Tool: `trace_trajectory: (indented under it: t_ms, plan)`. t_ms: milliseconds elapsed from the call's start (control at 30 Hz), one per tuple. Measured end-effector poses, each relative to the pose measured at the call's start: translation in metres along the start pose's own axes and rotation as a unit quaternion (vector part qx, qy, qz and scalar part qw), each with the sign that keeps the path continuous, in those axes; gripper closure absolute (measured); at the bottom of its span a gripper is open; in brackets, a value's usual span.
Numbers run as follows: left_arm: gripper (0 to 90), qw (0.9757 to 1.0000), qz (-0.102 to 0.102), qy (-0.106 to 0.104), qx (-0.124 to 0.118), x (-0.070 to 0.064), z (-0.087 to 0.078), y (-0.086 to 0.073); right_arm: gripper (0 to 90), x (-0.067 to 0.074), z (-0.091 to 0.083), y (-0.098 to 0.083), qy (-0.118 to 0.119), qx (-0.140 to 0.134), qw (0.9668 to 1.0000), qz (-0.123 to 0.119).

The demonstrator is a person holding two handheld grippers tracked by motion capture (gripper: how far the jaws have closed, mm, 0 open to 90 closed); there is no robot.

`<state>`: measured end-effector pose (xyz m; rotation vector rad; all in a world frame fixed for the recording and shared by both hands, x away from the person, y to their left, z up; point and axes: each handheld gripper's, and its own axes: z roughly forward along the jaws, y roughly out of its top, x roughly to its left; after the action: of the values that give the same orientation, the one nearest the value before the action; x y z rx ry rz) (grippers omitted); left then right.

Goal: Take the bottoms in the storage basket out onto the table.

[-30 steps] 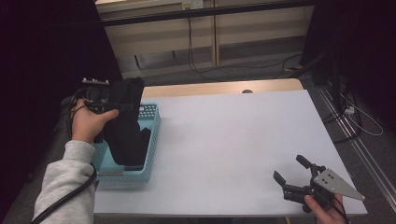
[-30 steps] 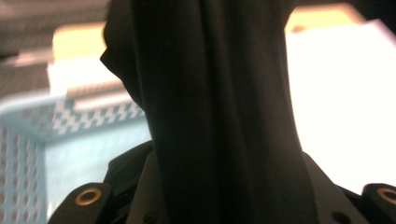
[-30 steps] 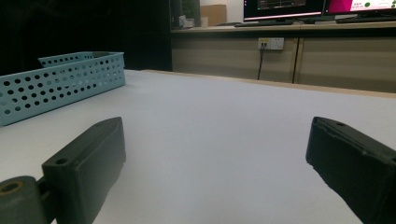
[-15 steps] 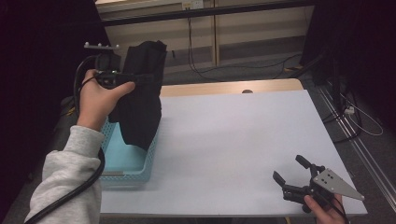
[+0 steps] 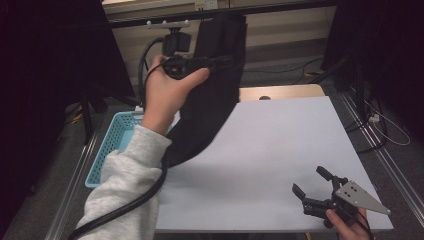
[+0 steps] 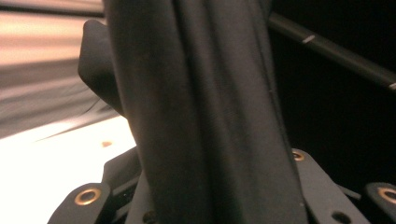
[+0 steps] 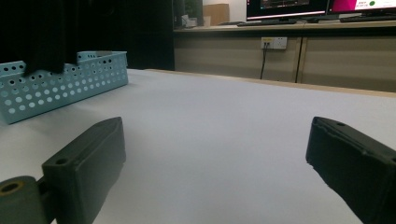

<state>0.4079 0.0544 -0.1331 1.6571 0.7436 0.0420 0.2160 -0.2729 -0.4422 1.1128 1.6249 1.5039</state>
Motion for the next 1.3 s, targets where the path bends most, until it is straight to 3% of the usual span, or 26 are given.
trace_trajectory:
  t_ms: [33, 67, 100, 133, 167, 200, 233, 267, 333, 367, 400, 433, 633, 667, 700, 767, 800, 833, 900, 1100, 1200, 1267, 1300]
  plan:
    - [70.8, 0.9999, 0.003, -0.010, -0.012, -0.008, 0.005, 0.001, 4.5, 0.000, -0.001, 0.000, -0.001, -0.002, 1.0000, 0.000]
    - [70.5, 0.9994, 0.023, -0.013, -0.022, -0.020, 0.012, 0.001, 4.5, 0.000, -0.001, 0.000, -0.001, -0.003, 1.0000, 0.000]
    - [70.1, 0.9994, 0.023, -0.013, -0.022, -0.020, 0.012, 0.001, 4.5, 0.000, -0.001, 0.000, -0.002, -0.001, 1.0000, -0.001]
    - [69.5, 0.9987, 0.049, 0.000, -0.014, -0.024, 0.018, -0.003, 4.5, 0.000, -0.002, 0.000, -0.001, -0.002, 1.0000, -0.002]
    - [69.3, 0.9986, 0.052, 0.009, 0.001, -0.020, 0.027, -0.014, 4.5, 0.000, -0.002, 0.000, -0.001, -0.001, 1.0000, -0.002]
    - [69.2, 0.9992, 0.038, 0.005, 0.004, -0.014, 0.031, -0.022, 4.5, 0.000, -0.003, 0.000, -0.001, -0.002, 1.0000, -0.004]
    - [69.0, 0.9992, 0.038, 0.005, 0.004, -0.014, 0.031, -0.022, 4.5, 0.000, -0.004, 0.000, -0.002, -0.002, 1.0000, -0.004]
    - [68.8, 0.9996, 0.021, 0.010, 0.017, 0.003, 0.038, -0.042, 4.5, 0.000, -0.004, 0.000, -0.002, -0.001, 1.0000, -0.002]
    - [68.0, 0.9991, 0.015, 0.020, 0.035, 0.022, 0.044, -0.067, 4.5, -0.001, -0.006, 0.000, -0.003, -0.001, 1.0000, -0.001]
    - [67.8, 0.9991, 0.015, 0.020, 0.035, 0.022, 0.044, -0.067, 4.5, -0.001, -0.006, 0.000, -0.003, -0.001, 1.0000, -0.001]
    - [67.6, 0.9978, 0.008, 0.027, 0.059, 0.039, 0.050, -0.095, 4.5, -0.001, -0.006, 0.001, -0.004, -0.001, 1.0000, -0.001]
    - [67.3, 0.9978, 0.008, 0.027, 0.059, 0.039, 0.050, -0.095, 4.5, -0.001, -0.006, 0.001, -0.004, -0.001, 1.0000, -0.001]
    - [66.3, 0.9899, 0.022, 0.038, 0.135, 0.073, 0.051, -0.182, 4.5, 0.002, -0.002, 0.001, 0.000, 0.005, 0.9999, -0.011]
    - [66.9, 0.9884, 0.026, 0.039, 0.144, 0.078, 0.046, -0.206, 4.5, 0.002, -0.001, 0.001, 0.001, 0.007, 0.9999, -0.013]
    - [66.7, 0.9884, 0.026, 0.039, 0.144, 0.078, 0.046, -0.206, 4.5, 0.002, -0.001, 0.001, 0.001, 0.007, 0.9999, -0.013]
    - [66.4, 0.9897, 0.011, 0.031, 0.139, 0.082, 0.039, -0.226, 4.5, 0.003, 0.001, 0.000, 0.002, 0.011, 0.9998, -0.016]
    - [64.6, 0.9893, 0.014, 0.033, 0.142, 0.084, 0.036, -0.233, 4.5, 0.004, 0.001, 0.000, 0.004, 0.015, 0.9998, -0.015]
    - [56.3, 0.9870, 0.043, 0.039, 0.150, 0.086, 0.030, -0.246, 4.5, 0.005, 0.003, 0.001, 0.004, 0.020, 0.9996, -0.019]
    - [48.9, 0.9857, 0.048, 0.044, 0.156, 0.088, 0.023, -0.253, 4.5, 0.007, 0.006, 0.000, 0.006, 0.032, 0.9993, -0.021]
    - [30.1, 0.9860, 0.045, 0.062, 0.148, 0.091, -0.002, -0.262, 3.1, 0.015, 0.014, 0.003, 0.015, 0.052, 0.9980, -0.032]
    - [29.6, 0.9821, 0.062, 0.076, 0.161, 0.088, -0.011, -0.266, 3.1, 0.020, 0.021, 0.005, 0.018, 0.064, 0.9971, -0.037]
    - [27.0, 0.9774, 0.071, 0.084, 0.181, 0.088, -0.012, -0.264, 3.0, 0.022, 0.027, 0.007, 0.019, 0.071, 0.9966, -0.036]
    - [24.8, 0.9773, 0.069, 0.087, 0.181, 0.089, -0.014, -0.263, 3.1, 0.025, 0.033, 0.009, 0.018, 0.079, 0.9960, -0.036]
